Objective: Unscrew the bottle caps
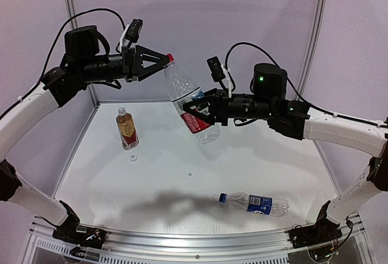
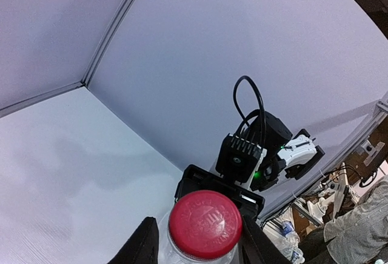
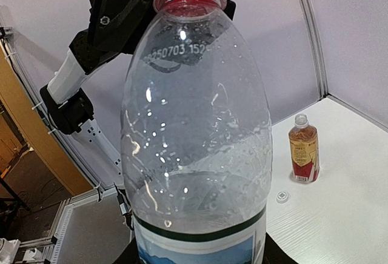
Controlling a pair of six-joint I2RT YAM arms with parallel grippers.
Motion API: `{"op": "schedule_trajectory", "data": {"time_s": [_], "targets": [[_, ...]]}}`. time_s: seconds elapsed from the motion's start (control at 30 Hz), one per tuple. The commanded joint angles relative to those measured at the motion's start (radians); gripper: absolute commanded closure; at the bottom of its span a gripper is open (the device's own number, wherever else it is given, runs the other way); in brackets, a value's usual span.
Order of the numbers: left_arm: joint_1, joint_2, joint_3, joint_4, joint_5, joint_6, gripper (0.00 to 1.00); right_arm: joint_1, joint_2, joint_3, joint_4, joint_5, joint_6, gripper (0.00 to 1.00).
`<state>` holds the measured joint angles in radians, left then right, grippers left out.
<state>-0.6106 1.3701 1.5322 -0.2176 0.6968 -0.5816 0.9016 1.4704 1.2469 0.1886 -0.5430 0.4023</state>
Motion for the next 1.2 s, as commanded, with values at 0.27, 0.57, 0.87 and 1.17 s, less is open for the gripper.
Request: {"op": "schedule_trajectory", "data": {"time_s": [0.27,0.57,0.87,1.17], "targets": [[-0.020,-0.020,0.020,0.000,-0.037,0.021,0.53,0.025,0.012,0.017,-0.006,-0.016,0.007,0.59],[-0.029,-0.024,0.030,-0.008,-0.063,0.031,0.57,0.025,0.009,0.011,-0.007,-0.024,0.007,0.59],[-0.035,-0.027,0.033,-0.013,-0.097,0.032,0.45,0.025,0.012,0.011,-0.009,-0.028,0.012,0.59],[-0.035,-0.031,0.040,-0.019,-0.122,0.031,0.59,0.025,0.012,0.013,-0.007,-0.025,0.011,0.58]]}}
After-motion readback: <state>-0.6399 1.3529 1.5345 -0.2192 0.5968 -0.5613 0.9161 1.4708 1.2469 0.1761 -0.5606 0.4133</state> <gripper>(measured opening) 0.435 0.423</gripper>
